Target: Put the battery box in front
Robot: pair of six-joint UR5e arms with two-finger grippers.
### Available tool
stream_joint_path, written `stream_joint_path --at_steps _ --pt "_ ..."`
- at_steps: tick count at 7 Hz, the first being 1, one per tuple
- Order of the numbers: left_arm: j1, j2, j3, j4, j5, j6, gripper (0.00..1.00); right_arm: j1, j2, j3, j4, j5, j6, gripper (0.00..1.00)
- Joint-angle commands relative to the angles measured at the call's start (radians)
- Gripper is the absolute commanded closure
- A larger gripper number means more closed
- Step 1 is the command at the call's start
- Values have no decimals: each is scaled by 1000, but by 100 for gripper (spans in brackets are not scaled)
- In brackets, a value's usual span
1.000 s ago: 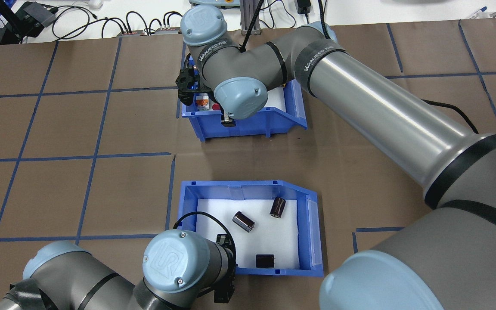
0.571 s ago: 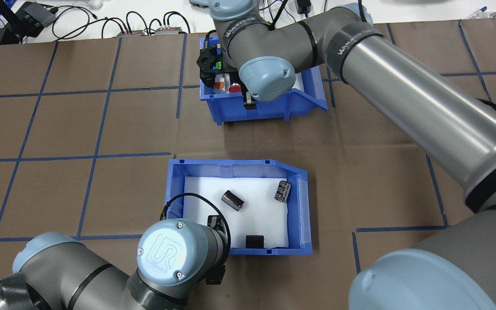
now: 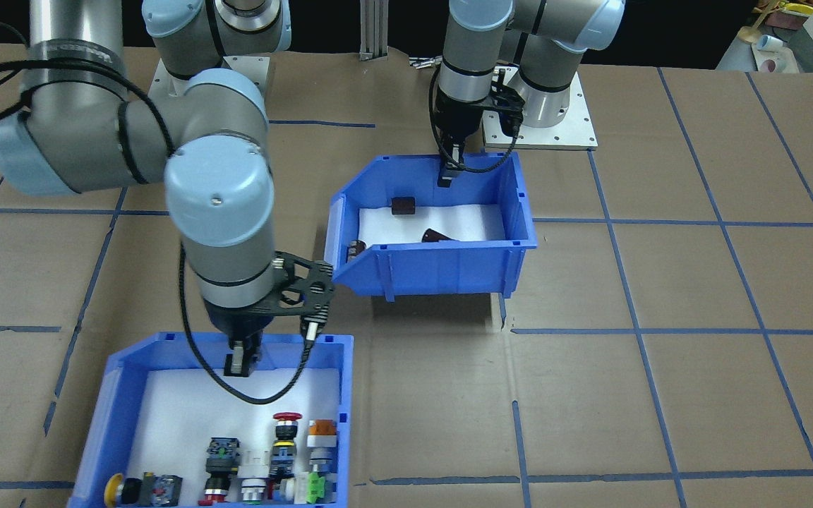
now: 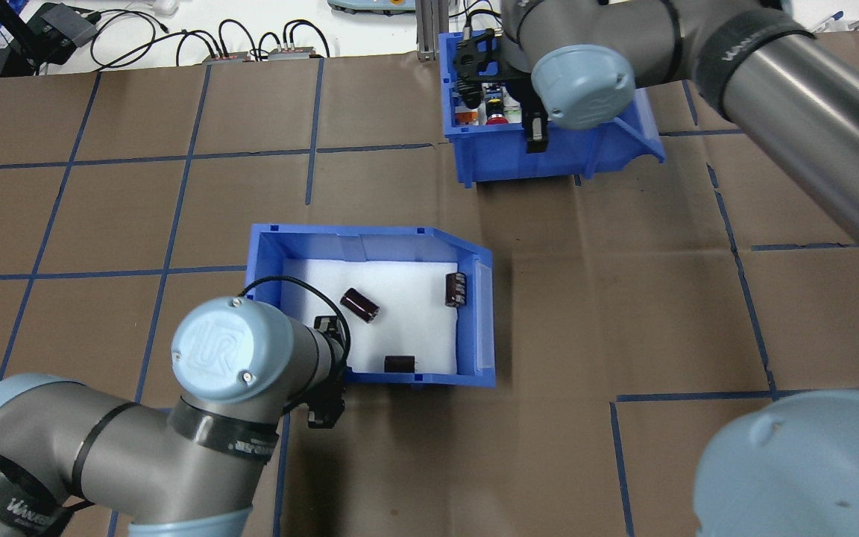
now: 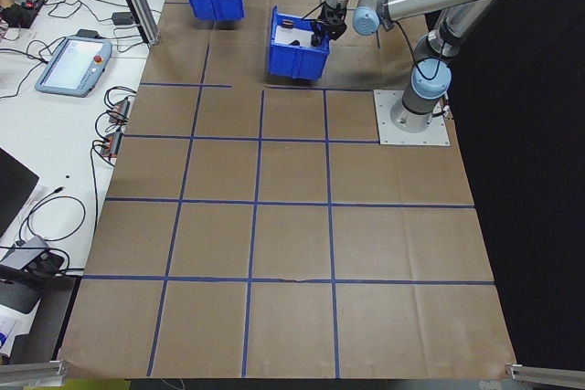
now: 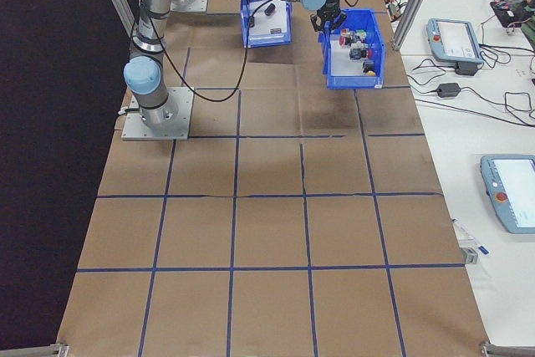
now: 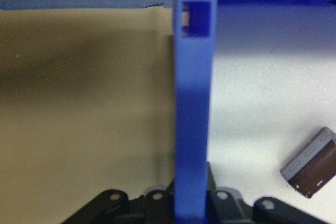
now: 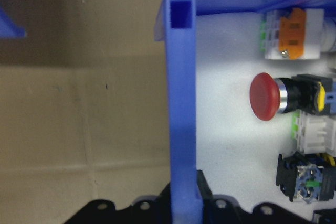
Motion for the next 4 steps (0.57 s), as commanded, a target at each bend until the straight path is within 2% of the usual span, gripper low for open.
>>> stream_joint_path --at_steps 1,4 --pt "161 -86 113 -33 -83 144 100 -145 -97 88 -7 1 -155 96" --pt "140 -328 363 -34 -84 157 100 -301 -214 240 -9 17 -309 96"
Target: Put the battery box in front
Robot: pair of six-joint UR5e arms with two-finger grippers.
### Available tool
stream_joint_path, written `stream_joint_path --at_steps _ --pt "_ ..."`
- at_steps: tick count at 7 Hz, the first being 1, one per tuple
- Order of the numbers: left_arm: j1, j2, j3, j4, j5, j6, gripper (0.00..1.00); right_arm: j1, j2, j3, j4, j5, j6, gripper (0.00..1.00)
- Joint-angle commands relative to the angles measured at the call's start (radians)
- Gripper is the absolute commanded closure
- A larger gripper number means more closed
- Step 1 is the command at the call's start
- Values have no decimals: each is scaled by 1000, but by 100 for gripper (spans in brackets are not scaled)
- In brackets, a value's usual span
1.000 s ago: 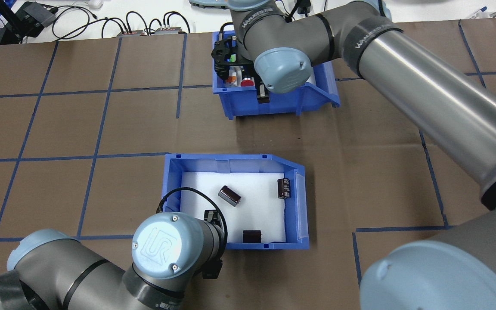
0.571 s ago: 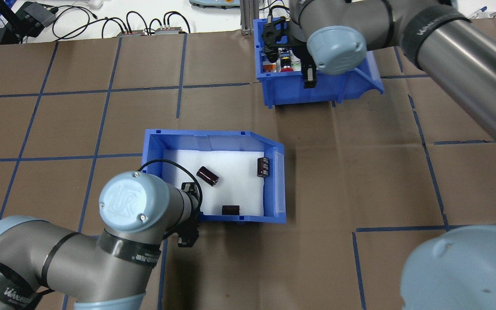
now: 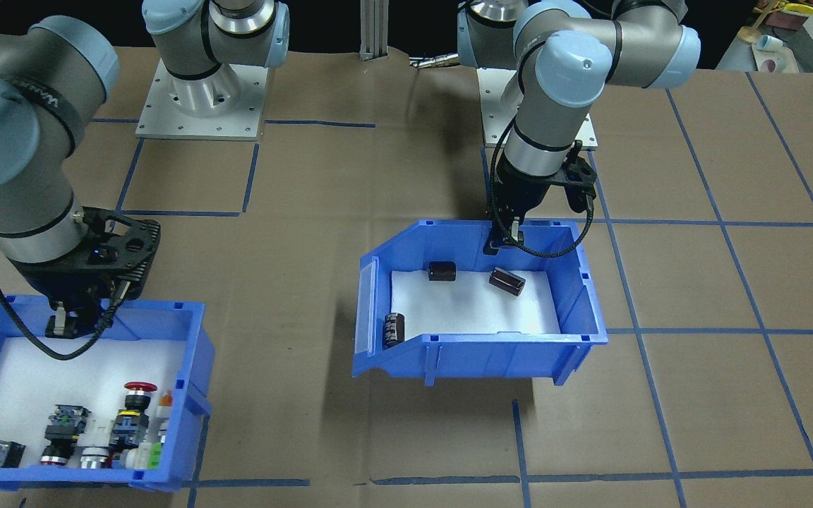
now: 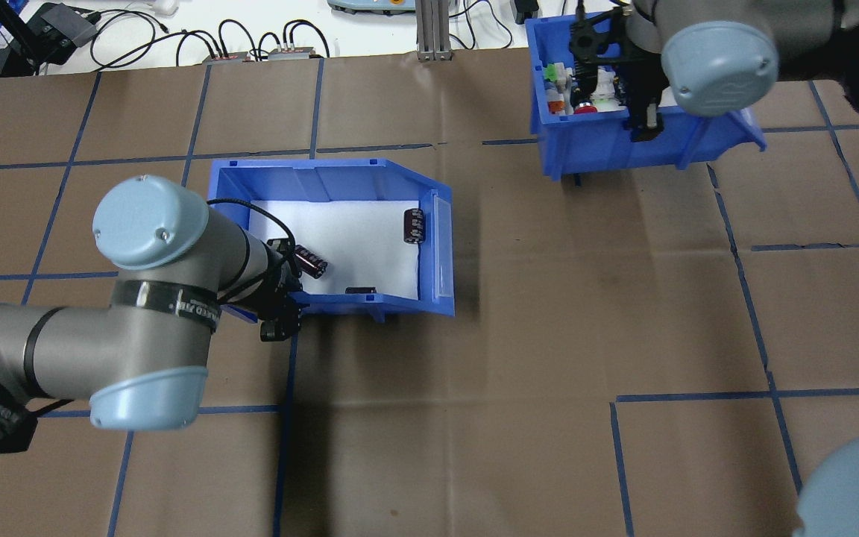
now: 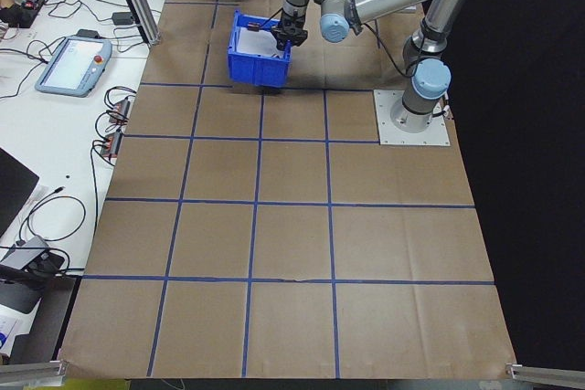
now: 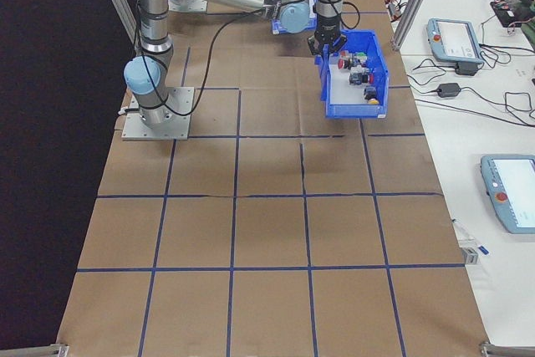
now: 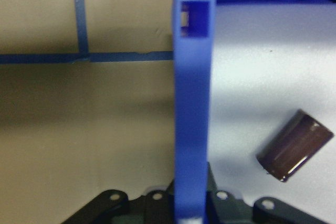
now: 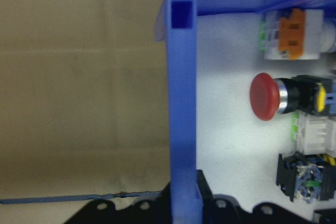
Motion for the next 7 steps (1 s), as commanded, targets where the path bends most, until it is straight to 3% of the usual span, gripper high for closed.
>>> stream_joint_path --at_steps 1,4,7 --pt "-42 -156 146 2 -9 -10 100 -82 -80 105 -3 6 -101 96" --pt "-162 -325 331 2 -8 -109 100 -87 -195 271 1 -6 -135 96" --pt "-219 -452 477 -1 -14 -119 100 -93 -322 430 17 -9 -138 96"
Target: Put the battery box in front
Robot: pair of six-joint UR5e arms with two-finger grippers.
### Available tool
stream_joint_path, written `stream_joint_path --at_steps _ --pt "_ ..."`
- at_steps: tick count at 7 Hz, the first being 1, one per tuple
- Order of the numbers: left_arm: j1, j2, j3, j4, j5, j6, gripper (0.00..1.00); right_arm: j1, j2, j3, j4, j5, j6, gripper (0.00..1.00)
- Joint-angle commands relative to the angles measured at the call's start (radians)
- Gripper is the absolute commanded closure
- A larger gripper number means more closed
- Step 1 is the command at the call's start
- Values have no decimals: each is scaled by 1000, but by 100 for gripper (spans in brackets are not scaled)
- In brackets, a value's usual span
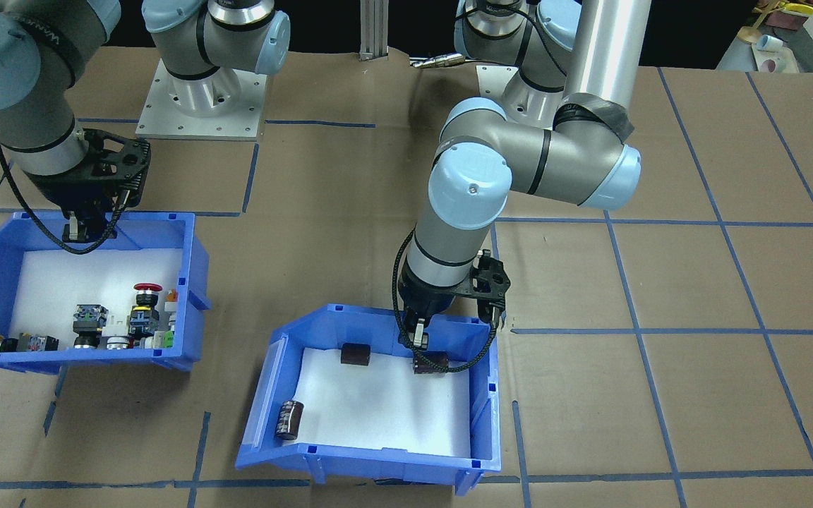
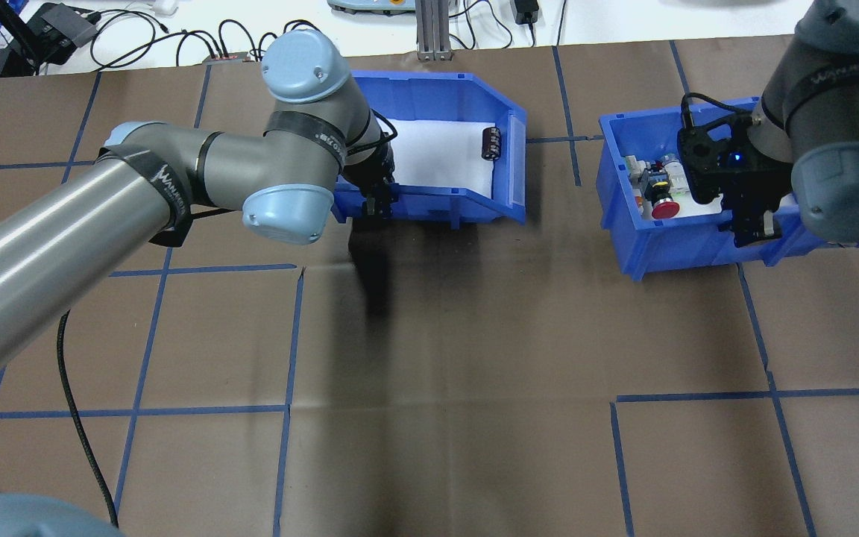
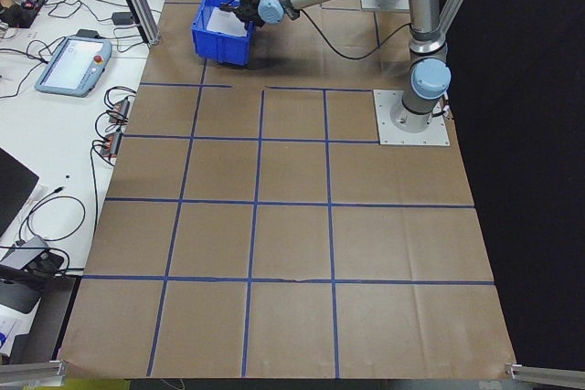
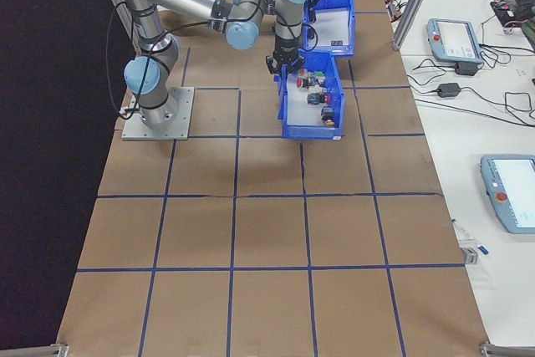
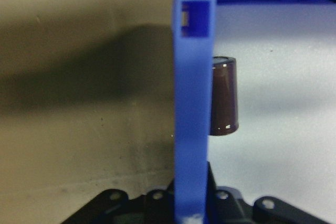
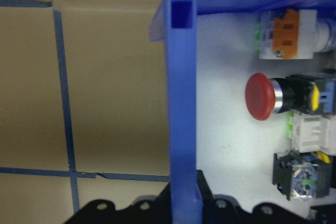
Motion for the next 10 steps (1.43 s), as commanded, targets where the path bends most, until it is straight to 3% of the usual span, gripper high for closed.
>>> stream_joint_path --at_steps 1,2,3,5,8,9,10 --pt "-33 -68 68 -1 -41 -5 100 3 -105 127 3 -1 0 96" --pt "-35 -74 73 -5 -40 -3 87 4 -150 160 7 -1 0 96" --pt "-39 -74 74 -5 -31 -4 77 5 -194 183 65 2 6 96" --pt "-39 -64 73 -25 -25 -103 80 10 -268 195 133 13 15 96" --pt "-41 -51 73 -47 -25 -208 85 81 -287 223 136 28 118 96" --pt "-41 -51 73 -47 -23 -225 78 176 -282 223 121 28 225 96" --pt "-41 -50 76 -51 -12 -218 42 244 -276 223 116 30 302 96"
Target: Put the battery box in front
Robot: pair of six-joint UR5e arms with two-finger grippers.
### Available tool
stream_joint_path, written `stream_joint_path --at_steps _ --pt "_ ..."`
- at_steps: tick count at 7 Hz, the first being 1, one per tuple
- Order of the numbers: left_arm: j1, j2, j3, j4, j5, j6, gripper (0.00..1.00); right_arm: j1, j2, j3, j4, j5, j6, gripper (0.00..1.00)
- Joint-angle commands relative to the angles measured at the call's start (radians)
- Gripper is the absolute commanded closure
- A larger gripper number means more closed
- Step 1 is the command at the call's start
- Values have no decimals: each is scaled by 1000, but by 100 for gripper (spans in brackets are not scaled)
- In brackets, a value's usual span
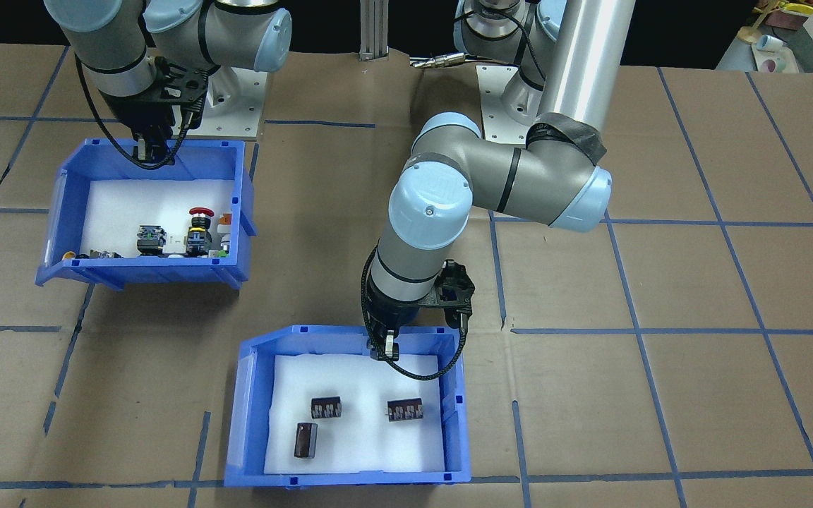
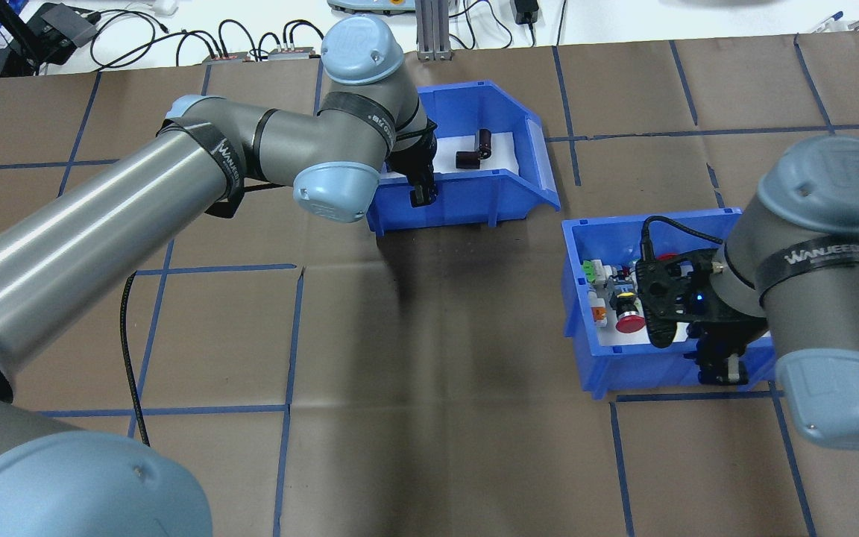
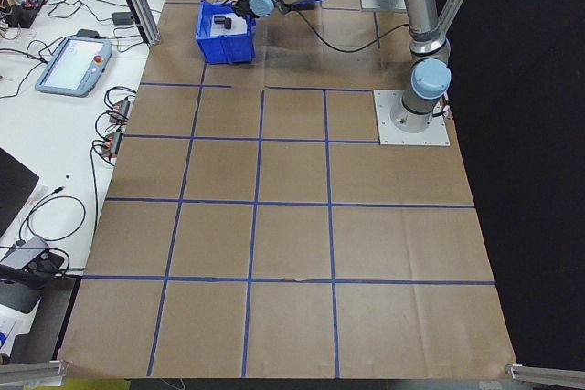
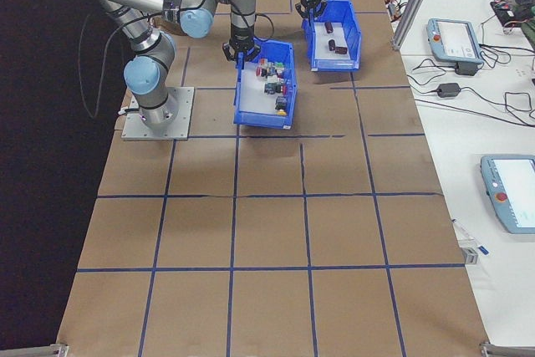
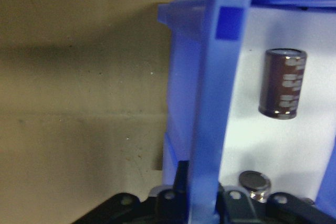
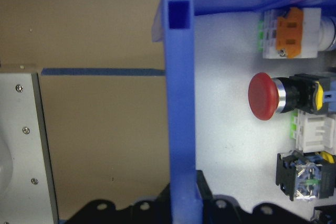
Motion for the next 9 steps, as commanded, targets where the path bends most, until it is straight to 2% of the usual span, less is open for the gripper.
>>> stream_joint_path --at_steps 1,2,3,5,6,7,8,9 --pt "0 2 2 -7 40 -3 9 142 4 1 -8 2 163 96" --pt "0 5 2 -10 36 6 1 190 4 2 -8 2 209 96" --pt "0 18 0 -15 36 15 1 237 5 2 -8 4 246 95" --pt "18 99 25 -210 41 257 1 303 5 8 -11 33 307 95" --pt "37 127 52 -269 42 351 1 323 5 11 -12 33 324 95" --pt "75 165 74 -330 45 556 1 334 7 13 -34 35 343 95" --pt "124 211 77 -384 70 808 1 365 14 22 -69 50 382 95" --pt "159 248 71 -387 84 1014 1 415 36 24 -109 59 445 95"
